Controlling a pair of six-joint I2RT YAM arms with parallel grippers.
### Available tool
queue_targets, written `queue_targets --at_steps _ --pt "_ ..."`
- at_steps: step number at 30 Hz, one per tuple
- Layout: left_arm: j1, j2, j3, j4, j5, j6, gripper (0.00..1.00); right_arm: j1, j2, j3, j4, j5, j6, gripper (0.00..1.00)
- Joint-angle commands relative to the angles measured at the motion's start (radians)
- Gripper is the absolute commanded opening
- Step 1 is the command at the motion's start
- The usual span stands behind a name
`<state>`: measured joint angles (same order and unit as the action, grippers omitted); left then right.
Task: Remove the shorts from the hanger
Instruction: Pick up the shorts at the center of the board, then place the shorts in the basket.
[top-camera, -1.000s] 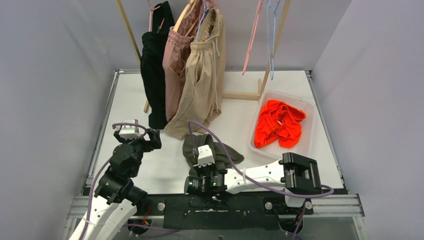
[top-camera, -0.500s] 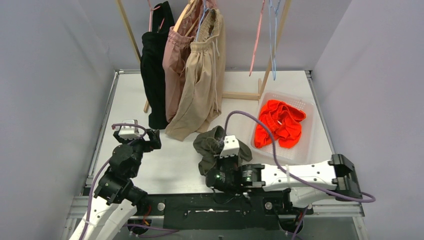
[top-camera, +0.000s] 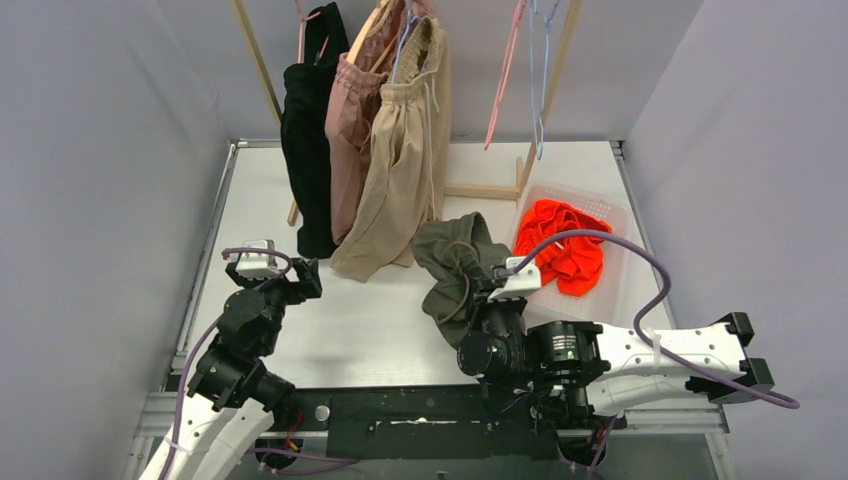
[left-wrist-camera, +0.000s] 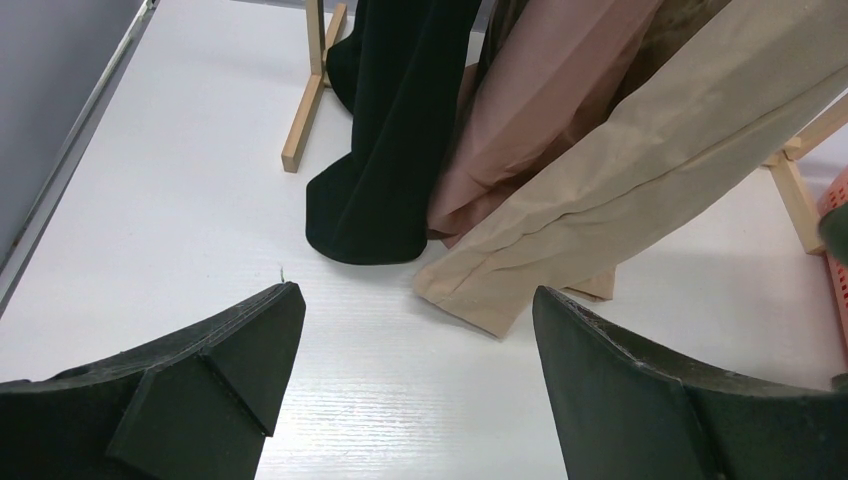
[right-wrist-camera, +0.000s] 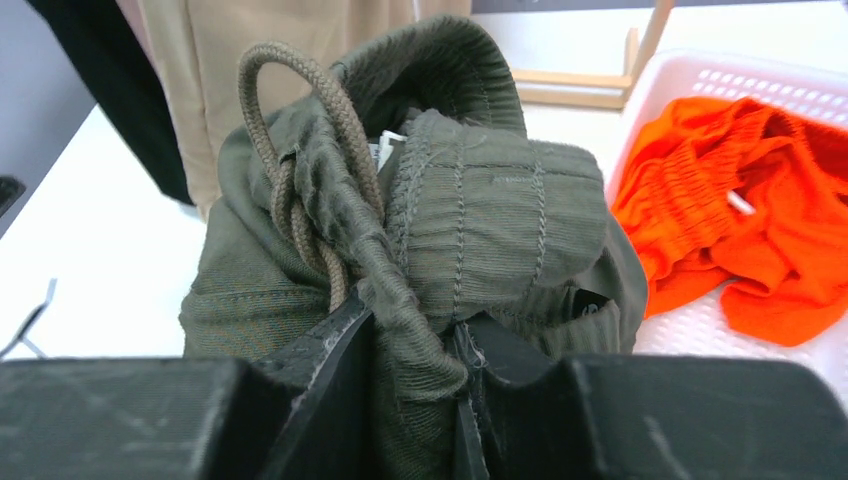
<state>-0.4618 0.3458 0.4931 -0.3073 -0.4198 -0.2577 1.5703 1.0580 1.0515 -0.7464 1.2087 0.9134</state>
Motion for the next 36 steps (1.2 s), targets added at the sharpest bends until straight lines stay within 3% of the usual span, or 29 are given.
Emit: queue_targets --at_steps 1,4,14,16,20,24,30,36 --pt "0.006 -0.015 0.023 0.036 -0.009 0.005 0.86 0.006 0.009 0.131 -0.328 0.203 0.294 0.00" --pt "0.006 -0.018 0.020 0.041 -0.006 0.005 0.86 0.001 0.043 0.208 -0.647 0.238 0.586 0.00" --pt "0.006 -0.018 0.014 0.052 0.001 0.008 0.85 -0.280 -0.036 0.176 -0.670 0.162 0.496 0.00" --pt "0.006 -0.016 0.013 0.054 0.006 0.008 0.86 -0.354 -0.056 0.172 -0.587 0.140 0.349 0.00" --pt "0.006 -0.006 0.013 0.056 0.015 0.009 0.86 -0.620 -0.109 0.111 -0.298 0.025 -0.007 0.00" --pt "0.007 -0.006 0.013 0.056 0.013 0.009 0.86 -0.916 -0.182 0.006 0.017 -0.258 -0.298 0.00" --pt "0.006 -0.008 0.013 0.055 0.012 0.010 0.86 -1.258 -0.108 -0.016 0.158 -0.700 -0.410 0.00" --pt "0.006 -0.010 0.013 0.053 0.013 0.009 0.85 -1.373 -0.047 0.065 0.203 -0.804 -0.453 0.00"
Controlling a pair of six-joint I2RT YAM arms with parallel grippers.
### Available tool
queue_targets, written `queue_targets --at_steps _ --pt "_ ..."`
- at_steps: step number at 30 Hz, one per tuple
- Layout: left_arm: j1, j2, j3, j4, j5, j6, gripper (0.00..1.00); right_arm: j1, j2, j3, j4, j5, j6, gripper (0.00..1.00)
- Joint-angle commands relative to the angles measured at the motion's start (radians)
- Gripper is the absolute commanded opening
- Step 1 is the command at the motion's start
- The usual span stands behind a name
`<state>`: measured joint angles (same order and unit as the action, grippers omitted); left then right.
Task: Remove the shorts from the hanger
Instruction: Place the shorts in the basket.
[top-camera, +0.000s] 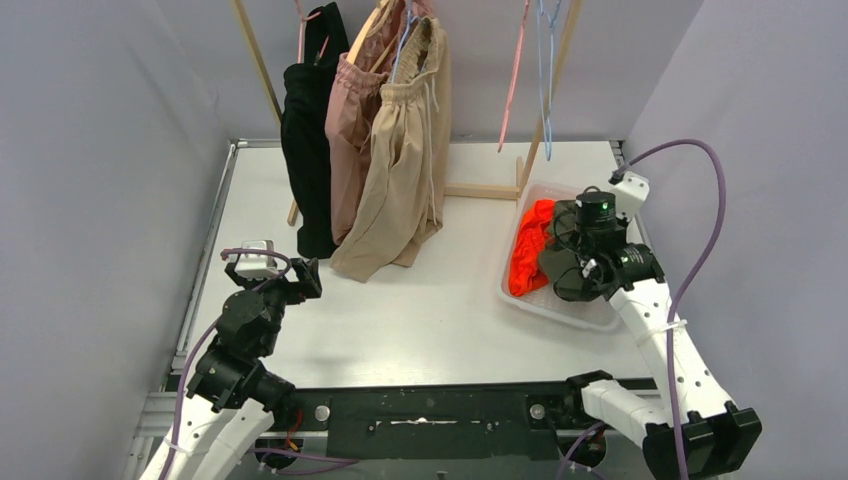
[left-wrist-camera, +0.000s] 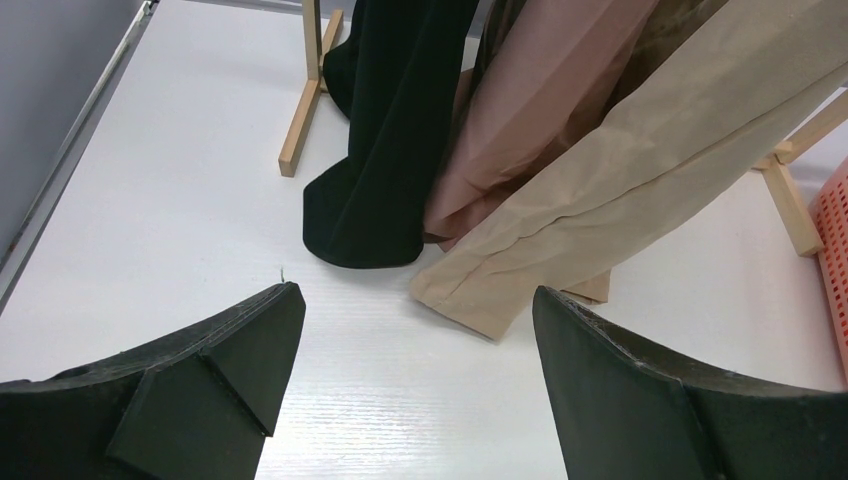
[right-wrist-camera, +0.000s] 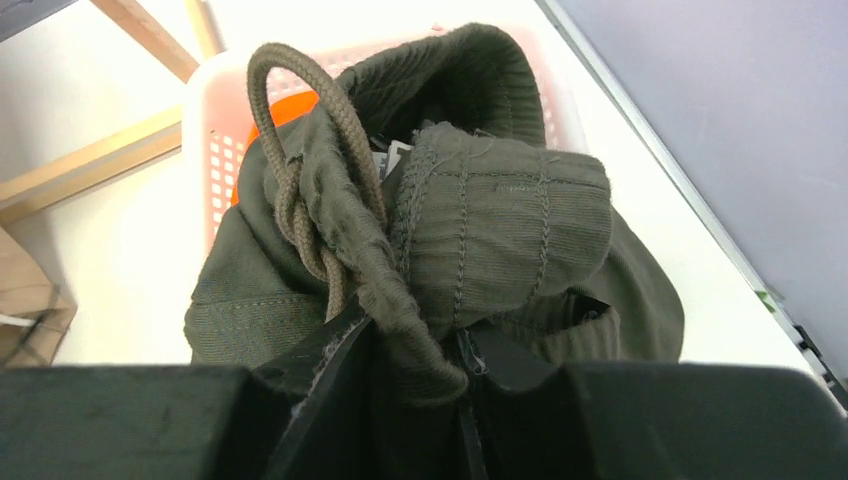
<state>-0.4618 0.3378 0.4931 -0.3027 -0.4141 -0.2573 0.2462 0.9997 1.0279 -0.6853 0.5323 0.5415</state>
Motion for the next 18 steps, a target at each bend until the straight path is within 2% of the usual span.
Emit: queue_targets --at_steps 1,3,6,8,13,14,18 --pt "0.006 -0.003 0.013 0.049 0.008 0.009 0.85 -0.072 0.020 0.097 0.150 -0.139 -0.085 0.00" --pt "0.006 -0.006 0.011 0.050 0.007 0.009 0.86 -0.150 0.044 0.089 0.170 -0.224 -0.082 0.00" --pt "0.006 -0.009 0.010 0.052 0.011 0.010 0.86 -0.306 0.053 -0.030 0.318 -0.597 -0.065 0.00" --pt "0.005 -0.011 0.009 0.053 0.015 0.010 0.85 -0.342 0.076 -0.112 0.405 -0.724 -0.036 0.00" --pt "0.005 -0.013 0.009 0.055 0.021 0.010 0.86 -0.343 0.223 -0.165 0.415 -0.771 -0.064 0.00" --pt "0.005 -0.014 0.009 0.054 0.021 0.011 0.85 -0.335 0.240 -0.157 0.392 -0.738 -0.060 0.00" --pt "0.005 -0.016 0.008 0.053 0.017 0.012 0.86 -0.296 0.186 -0.133 0.367 -0.647 -0.054 0.00"
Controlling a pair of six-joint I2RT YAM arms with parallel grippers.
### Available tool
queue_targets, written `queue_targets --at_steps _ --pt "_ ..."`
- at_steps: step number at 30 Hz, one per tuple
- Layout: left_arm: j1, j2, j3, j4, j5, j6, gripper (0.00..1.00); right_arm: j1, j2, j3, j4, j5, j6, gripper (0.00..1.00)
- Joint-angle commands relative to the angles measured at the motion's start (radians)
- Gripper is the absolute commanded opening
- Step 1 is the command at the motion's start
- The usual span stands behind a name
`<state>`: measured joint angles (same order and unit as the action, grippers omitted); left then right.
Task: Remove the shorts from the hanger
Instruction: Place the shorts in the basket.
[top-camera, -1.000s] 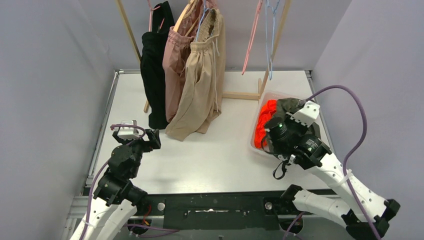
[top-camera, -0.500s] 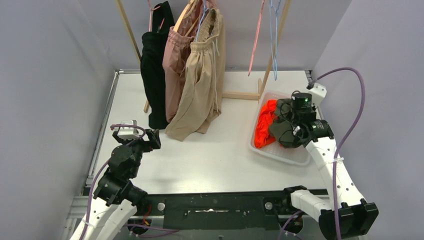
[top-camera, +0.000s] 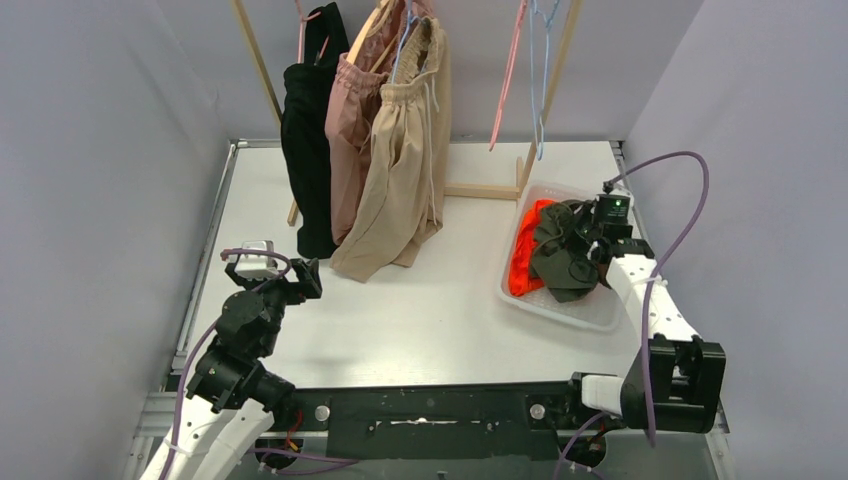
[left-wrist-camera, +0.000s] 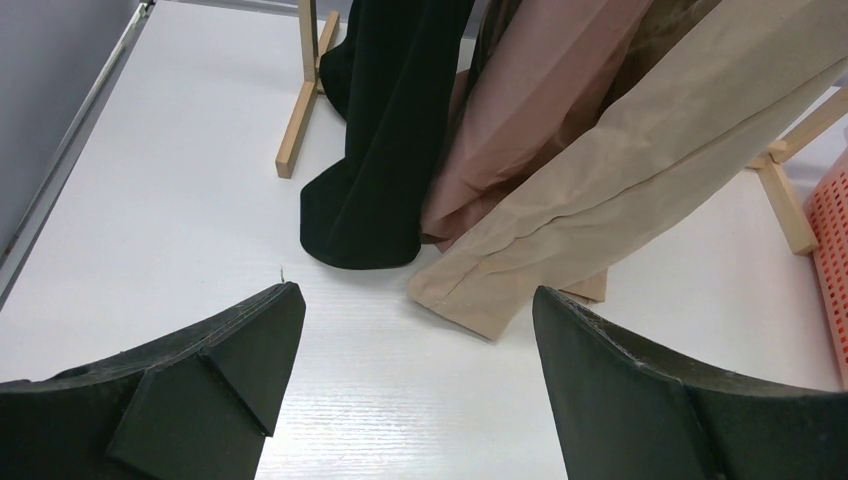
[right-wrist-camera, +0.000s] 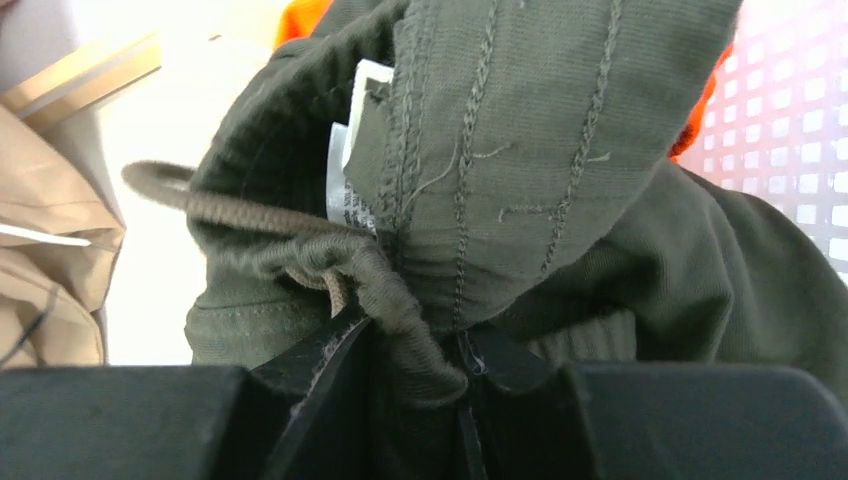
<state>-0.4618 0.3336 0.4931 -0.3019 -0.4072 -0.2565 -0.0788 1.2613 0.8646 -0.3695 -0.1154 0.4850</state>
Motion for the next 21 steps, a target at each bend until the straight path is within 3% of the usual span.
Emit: queue_targets --at_steps 1,6,10,18,21 --pt "0.005 -0.012 0.009 0.052 0.009 0.011 0.86 0.028 -0.090 0.056 0.032 -0.001 -0.001 0.00" --pt "0.005 -0.019 0.009 0.051 0.007 0.011 0.86 0.025 -0.130 0.178 -0.044 0.043 -0.022 0.00" --pt "0.005 -0.032 0.010 0.048 -0.001 0.011 0.86 0.018 -0.121 0.076 0.079 0.024 0.018 0.02" --pt "0.005 -0.043 0.009 0.049 0.006 0.012 0.86 0.016 0.189 -0.023 0.251 -0.027 0.090 0.01" --pt "0.005 -0.044 0.009 0.046 -0.001 0.013 0.86 0.067 0.251 -0.027 0.240 0.090 0.102 0.02"
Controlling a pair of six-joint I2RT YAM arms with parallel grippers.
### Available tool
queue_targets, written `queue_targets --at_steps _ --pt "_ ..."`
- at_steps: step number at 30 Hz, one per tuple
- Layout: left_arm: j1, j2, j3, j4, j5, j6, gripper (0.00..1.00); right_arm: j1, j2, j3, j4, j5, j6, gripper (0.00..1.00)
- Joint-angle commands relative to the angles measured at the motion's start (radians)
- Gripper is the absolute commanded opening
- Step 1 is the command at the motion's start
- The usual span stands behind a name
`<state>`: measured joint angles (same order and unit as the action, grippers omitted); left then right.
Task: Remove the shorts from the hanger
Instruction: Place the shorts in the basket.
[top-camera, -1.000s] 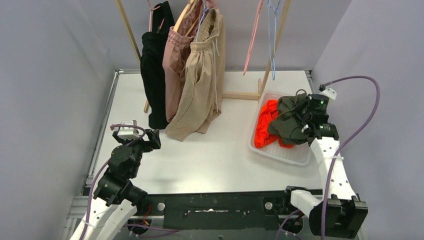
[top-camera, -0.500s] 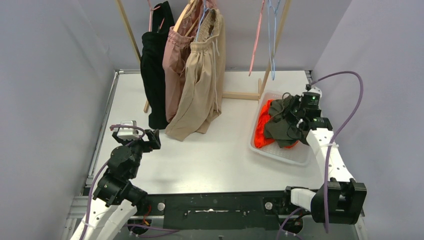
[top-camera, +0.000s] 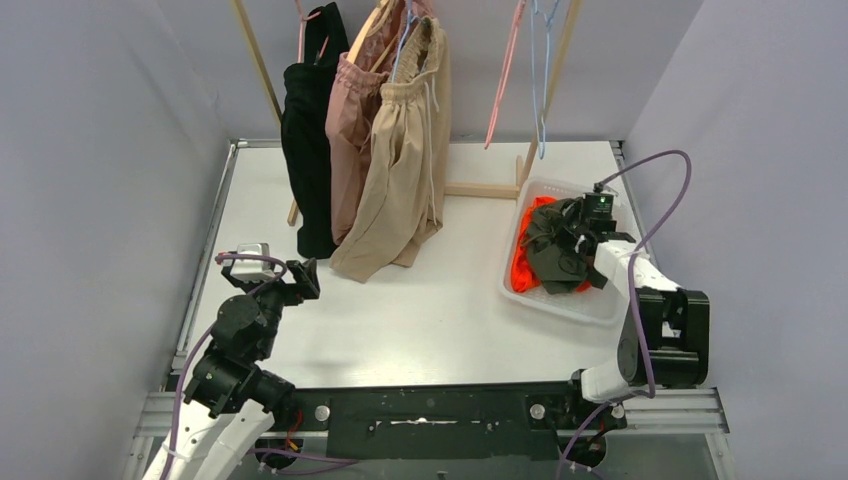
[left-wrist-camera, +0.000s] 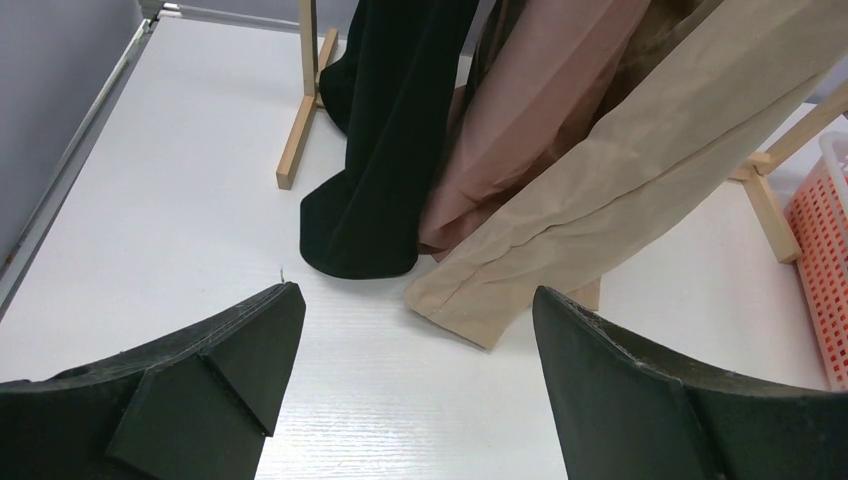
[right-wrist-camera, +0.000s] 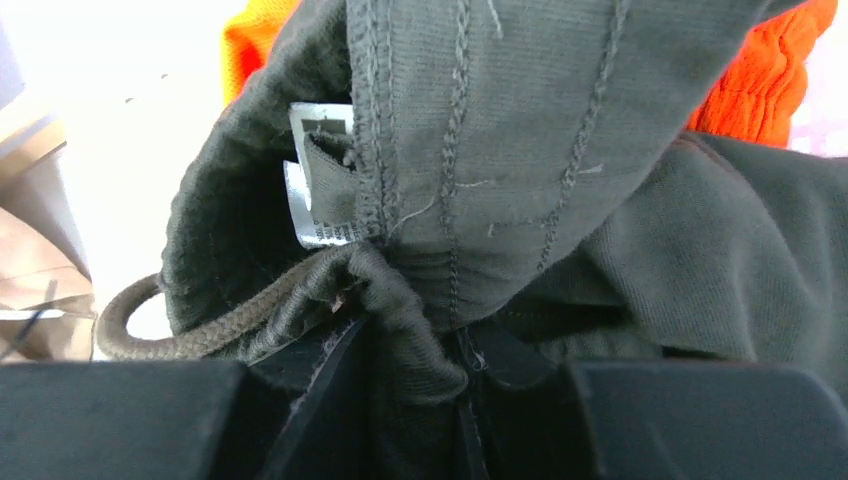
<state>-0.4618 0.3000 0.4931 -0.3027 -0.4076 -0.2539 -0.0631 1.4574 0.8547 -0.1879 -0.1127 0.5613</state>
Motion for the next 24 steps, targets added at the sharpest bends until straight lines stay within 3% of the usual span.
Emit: queue_targets --at_steps 1,5,12,18,21,24 --pt "0.005 -0.010 0.009 0.048 -0.001 0.010 0.86 0.053 0.076 -0.017 0.056 0.097 0.030 0.02" --pt "0.005 -0.010 0.009 0.047 0.003 0.008 0.85 0.060 0.079 -0.011 0.048 0.110 0.011 0.10" --pt "0.005 -0.014 0.006 0.051 0.009 0.008 0.85 0.066 -0.168 -0.001 0.017 0.115 -0.019 0.39" --pt "0.005 -0.012 0.005 0.052 0.015 0.007 0.86 0.069 -0.282 0.071 -0.080 0.137 -0.030 0.57" --pt "0.003 -0.009 0.005 0.051 0.019 0.005 0.86 0.071 -0.308 0.093 -0.096 0.127 -0.025 0.50" --pt "0.003 -0.006 0.005 0.053 0.022 0.005 0.85 0.071 -0.293 0.088 -0.055 0.106 -0.021 0.30"
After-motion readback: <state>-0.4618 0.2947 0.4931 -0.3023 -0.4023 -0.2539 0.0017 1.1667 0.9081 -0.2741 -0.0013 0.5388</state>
